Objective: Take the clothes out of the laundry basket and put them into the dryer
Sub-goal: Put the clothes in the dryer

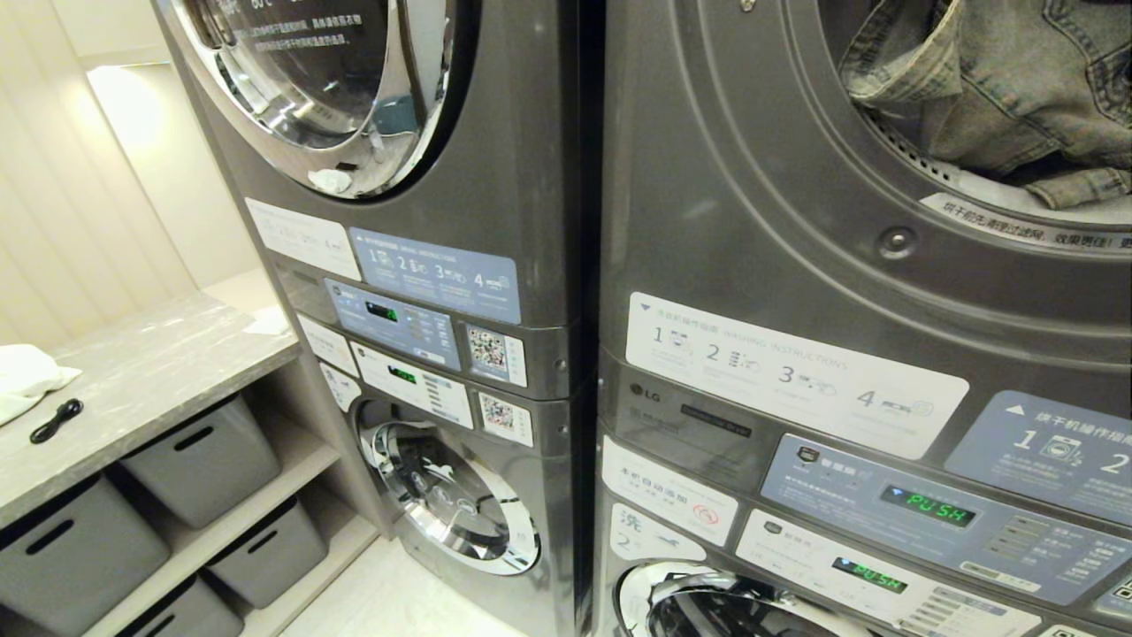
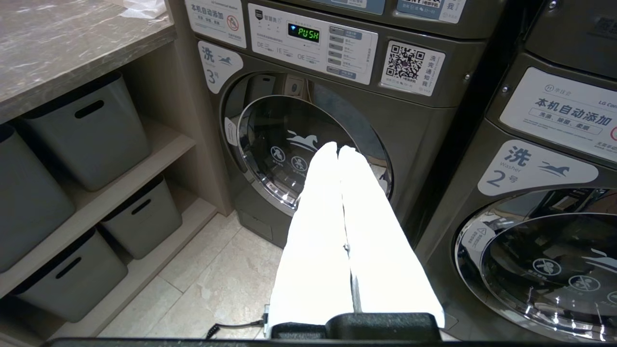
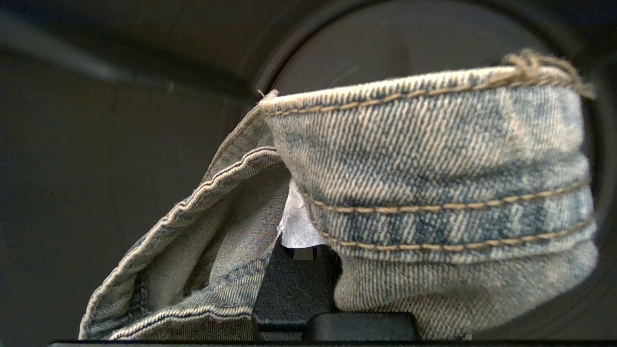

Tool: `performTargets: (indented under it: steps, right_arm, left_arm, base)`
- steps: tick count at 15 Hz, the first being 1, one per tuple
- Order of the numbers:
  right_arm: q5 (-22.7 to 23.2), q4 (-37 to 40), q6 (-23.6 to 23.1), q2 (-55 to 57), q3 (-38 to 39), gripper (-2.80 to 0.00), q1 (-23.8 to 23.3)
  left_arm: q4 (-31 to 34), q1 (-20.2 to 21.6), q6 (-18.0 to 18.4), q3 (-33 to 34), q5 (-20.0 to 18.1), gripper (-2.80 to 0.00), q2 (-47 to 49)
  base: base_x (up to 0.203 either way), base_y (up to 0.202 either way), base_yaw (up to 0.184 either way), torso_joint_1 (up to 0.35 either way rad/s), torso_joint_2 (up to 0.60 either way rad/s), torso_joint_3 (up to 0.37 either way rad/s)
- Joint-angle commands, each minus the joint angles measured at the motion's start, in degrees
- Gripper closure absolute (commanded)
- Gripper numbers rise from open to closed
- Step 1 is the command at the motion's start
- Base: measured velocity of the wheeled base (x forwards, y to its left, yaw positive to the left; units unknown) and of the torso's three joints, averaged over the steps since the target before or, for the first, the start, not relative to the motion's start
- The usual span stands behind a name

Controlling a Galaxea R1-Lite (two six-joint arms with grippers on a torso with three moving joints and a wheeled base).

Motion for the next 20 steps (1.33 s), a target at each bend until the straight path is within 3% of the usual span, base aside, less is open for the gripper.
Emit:
performTargets:
  steps: [1,4,6,8,11,12,20]
  right_arm:
    - [-0.03,0.94,0.50,-0.27,0.02,0.00,0.02]
    - [-0.03,7.81,3.69,-2.53,2.09,0.00,0.02]
    - [0.04,19.29,5.83,-5.01,5.04,0.00,-0.32]
    - [0.29,28.53,10.94,-7.65,5.42,0.00,-0.87]
    - [0.24,28.52,11.45,-9.41,6.13,0.00,-0.95]
    - [0.07,28.53,10.79,-9.78,6.60,-2.80,-1.03]
    - [-0.04,28.80,11.45,-14.75,10.72,-2.80,-1.12]
  left_arm:
    - [0.03,0.01,-0.02,-0.01,0.02,0.00,-0.20]
    - [0.03,0.01,-0.02,-0.01,0.02,0.00,-0.20]
    - [0.03,0.01,-0.02,-0.01,0.02,0.00,-0.20]
    - [0.03,0.01,-0.02,-0.01,0.02,0.00,-0.20]
    - [0.03,0.01,-0.02,-0.01,0.02,0.00,-0.20]
    - [0.03,0.01,-0.02,-0.01,0.02,0.00,-0.20]
    - [0.03,0.01,-0.02,-0.01,0.02,0.00,-0.20]
  base:
    - [0.000,0.000,0.000,0.000,0.00,0.000]
    - [0.000,0.000,0.000,0.000,0.00,0.000]
    - [0.000,0.000,0.000,0.000,0.00,0.000]
    - [0.000,0.000,0.000,0.000,0.00,0.000]
    - [0.000,0.000,0.000,0.000,0.00,0.000]
    - [0.000,0.000,0.000,0.000,0.00,0.000]
    - [0.000,0.000,0.000,0.000,0.00,0.000]
